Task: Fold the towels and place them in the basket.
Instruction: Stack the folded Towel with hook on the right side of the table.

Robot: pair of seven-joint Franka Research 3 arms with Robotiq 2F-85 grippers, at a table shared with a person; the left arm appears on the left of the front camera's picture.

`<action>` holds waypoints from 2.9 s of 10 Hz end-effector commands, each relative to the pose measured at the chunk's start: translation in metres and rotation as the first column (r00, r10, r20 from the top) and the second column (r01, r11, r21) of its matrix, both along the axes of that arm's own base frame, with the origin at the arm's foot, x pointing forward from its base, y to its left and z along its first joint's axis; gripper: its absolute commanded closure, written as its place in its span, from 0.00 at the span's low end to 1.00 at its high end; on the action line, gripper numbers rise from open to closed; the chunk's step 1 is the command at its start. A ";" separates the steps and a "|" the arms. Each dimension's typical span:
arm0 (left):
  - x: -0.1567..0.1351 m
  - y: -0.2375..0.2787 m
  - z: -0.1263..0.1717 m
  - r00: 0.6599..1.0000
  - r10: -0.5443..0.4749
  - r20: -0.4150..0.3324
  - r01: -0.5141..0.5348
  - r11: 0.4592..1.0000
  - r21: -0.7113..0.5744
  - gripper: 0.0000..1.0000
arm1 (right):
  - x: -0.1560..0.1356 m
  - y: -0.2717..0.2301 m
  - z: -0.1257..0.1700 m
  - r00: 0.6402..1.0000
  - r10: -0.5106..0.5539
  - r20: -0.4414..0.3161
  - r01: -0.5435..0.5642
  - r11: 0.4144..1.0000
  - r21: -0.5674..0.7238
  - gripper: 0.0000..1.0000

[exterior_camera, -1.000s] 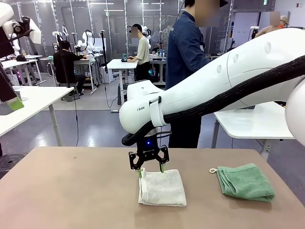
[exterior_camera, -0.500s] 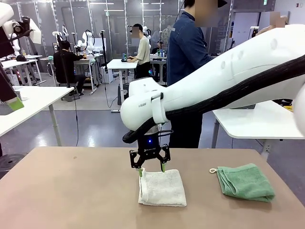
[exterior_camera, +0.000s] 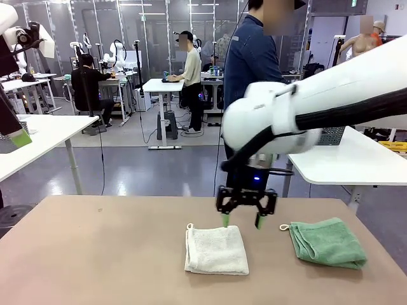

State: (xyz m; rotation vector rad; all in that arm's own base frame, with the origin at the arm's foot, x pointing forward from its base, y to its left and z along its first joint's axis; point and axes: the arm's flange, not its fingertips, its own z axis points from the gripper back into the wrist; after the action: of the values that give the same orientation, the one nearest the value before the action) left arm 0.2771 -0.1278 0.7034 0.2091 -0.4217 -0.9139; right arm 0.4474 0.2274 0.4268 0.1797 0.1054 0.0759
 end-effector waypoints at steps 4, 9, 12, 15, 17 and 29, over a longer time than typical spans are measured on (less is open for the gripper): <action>0.000 0.000 0.001 1.000 0.013 0.019 -0.014 1.000 0.013 0.00 | 0.014 -0.050 -0.069 0.995 -0.092 0.027 0.084 0.971 0.225 0.10; 0.000 0.000 0.001 1.000 0.013 0.019 -0.014 1.000 0.013 0.00 | 0.039 -0.046 -0.127 0.988 -0.139 0.063 0.111 0.936 0.334 0.10; 0.000 0.000 0.001 1.000 0.013 0.019 -0.014 1.000 0.013 0.00 | 0.043 -0.038 -0.145 0.985 -0.162 0.063 0.125 0.912 0.391 0.10; 0.000 0.000 0.001 1.000 0.013 0.019 -0.014 1.000 0.013 0.00 | 0.042 -0.030 -0.156 0.986 -0.164 0.034 0.138 0.907 0.397 0.10; 0.000 0.000 0.001 1.000 0.013 0.019 -0.014 1.000 0.013 0.00 | 0.037 -0.029 -0.158 0.982 -0.184 0.039 0.151 0.897 0.415 0.70; 0.000 0.000 0.001 1.000 0.013 0.019 -0.014 1.000 0.013 0.00 | 0.019 -0.025 -0.152 0.972 -0.233 0.034 0.201 0.895 0.399 1.00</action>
State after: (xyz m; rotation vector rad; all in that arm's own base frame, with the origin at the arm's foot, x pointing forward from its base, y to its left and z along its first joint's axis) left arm 0.2768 -0.1281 0.7034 0.2087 -0.4222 -0.9153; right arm 0.4636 0.2002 0.2775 0.5879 -0.0174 -0.1212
